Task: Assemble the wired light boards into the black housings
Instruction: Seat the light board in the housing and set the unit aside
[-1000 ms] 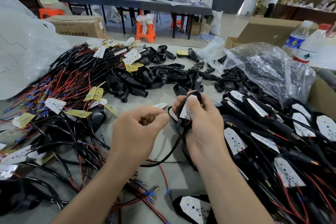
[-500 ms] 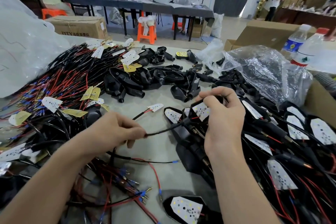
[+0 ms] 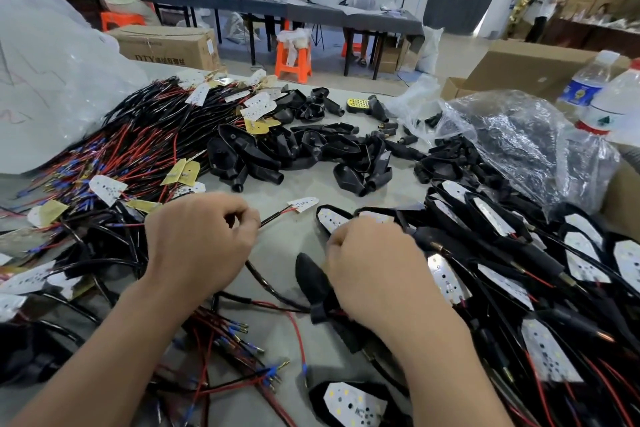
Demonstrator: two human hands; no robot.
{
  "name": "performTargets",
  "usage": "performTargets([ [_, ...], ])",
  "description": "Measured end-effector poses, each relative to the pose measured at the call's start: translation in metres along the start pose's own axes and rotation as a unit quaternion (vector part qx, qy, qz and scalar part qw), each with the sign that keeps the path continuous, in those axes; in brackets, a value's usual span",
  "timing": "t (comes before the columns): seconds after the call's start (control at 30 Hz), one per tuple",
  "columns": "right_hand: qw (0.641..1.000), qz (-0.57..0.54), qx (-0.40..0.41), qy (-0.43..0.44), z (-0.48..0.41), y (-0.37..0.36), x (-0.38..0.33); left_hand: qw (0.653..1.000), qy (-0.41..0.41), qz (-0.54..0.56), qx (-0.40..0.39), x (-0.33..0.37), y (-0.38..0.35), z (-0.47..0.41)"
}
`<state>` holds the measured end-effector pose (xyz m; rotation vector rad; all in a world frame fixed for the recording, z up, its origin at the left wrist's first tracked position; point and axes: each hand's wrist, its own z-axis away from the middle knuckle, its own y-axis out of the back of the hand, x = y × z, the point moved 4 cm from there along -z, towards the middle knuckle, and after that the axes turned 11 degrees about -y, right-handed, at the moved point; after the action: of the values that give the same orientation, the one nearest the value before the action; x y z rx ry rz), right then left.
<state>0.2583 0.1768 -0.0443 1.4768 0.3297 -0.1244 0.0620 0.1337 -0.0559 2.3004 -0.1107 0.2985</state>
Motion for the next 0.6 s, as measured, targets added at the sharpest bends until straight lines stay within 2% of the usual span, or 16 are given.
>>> performTargets([
  [0.07,0.997,-0.004,-0.067,0.032,0.006,-0.008,-0.005,1.0,-0.022,0.015,-0.006,0.001,-0.001,0.0],
  [0.1,0.996,-0.012,-0.073,0.04,0.007,-0.009,-0.007,0.999,-0.038,0.025,-0.009,0.003,-0.002,0.0],
  [0.2,0.994,-0.077,-0.008,0.076,0.004,-0.008,-0.018,0.995,-0.086,0.039,-0.016,0.01,-0.006,0.001],
  [0.27,0.98,-0.168,-0.009,0.103,0.005,-0.01,-0.026,0.992,-0.107,0.067,-0.003,0.015,-0.008,0.001],
  [0.37,0.953,-0.263,-0.093,0.117,0.009,-0.024,-0.035,0.98,-0.075,0.181,0.029,0.017,-0.007,0.003],
  [0.47,0.941,-0.291,-0.122,0.122,0.007,-0.025,-0.036,0.972,-0.039,0.23,0.041,0.014,-0.006,0.004],
  [0.53,0.926,-0.308,-0.172,0.131,0.008,-0.024,-0.035,0.968,-0.018,0.247,0.043,0.01,-0.005,0.003],
  [0.6,0.925,-0.293,-0.196,0.145,0.011,-0.024,-0.034,0.957,0.017,0.284,0.051,0.006,-0.006,0.003],
])
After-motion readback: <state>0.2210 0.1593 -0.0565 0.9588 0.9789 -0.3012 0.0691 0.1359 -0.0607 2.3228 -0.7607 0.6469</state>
